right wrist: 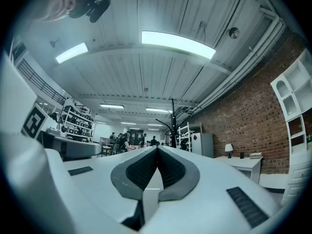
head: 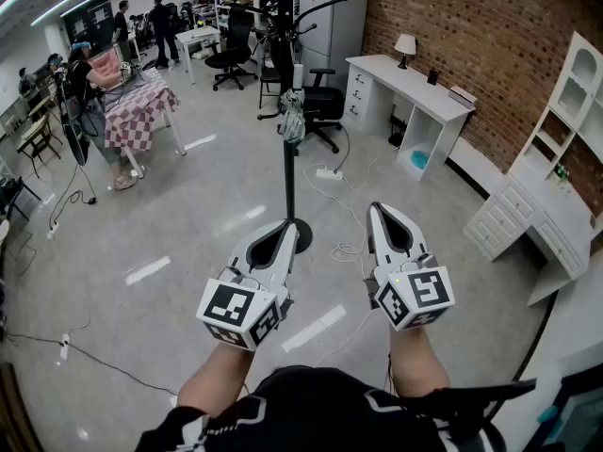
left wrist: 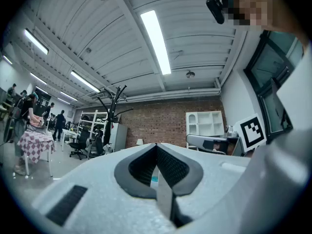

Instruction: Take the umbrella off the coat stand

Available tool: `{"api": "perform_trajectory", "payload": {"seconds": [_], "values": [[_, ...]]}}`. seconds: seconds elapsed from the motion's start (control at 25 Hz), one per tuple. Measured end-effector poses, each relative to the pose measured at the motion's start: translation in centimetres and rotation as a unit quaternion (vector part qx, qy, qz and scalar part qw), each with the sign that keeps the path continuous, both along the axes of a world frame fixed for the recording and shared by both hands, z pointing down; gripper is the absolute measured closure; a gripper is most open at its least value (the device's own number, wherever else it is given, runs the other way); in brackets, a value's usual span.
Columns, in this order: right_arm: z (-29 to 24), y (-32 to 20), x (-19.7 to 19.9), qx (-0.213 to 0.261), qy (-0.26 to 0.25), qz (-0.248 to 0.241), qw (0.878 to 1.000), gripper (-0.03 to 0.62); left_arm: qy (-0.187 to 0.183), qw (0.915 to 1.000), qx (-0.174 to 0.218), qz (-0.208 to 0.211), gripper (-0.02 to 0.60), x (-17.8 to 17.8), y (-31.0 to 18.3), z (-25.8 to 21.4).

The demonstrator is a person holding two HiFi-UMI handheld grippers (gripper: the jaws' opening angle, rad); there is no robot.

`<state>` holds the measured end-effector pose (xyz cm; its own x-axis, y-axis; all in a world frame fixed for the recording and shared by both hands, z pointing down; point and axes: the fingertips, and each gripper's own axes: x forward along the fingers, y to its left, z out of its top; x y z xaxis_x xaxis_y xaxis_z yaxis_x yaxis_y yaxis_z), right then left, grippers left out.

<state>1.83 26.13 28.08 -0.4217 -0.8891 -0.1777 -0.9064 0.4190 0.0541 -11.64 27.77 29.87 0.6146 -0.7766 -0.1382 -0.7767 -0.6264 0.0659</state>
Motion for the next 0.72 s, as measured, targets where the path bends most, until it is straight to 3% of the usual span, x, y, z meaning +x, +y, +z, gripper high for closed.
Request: {"api": "perform_trajectory", "payload": {"seconds": [0.72], "values": [[0.4, -0.3, -1.7, 0.002, -0.005, 0.011, 1.0, 0.591, 0.013, 0.9997, -0.012, 0.019, 0.575, -1.8, -0.7, 1.3]]}}
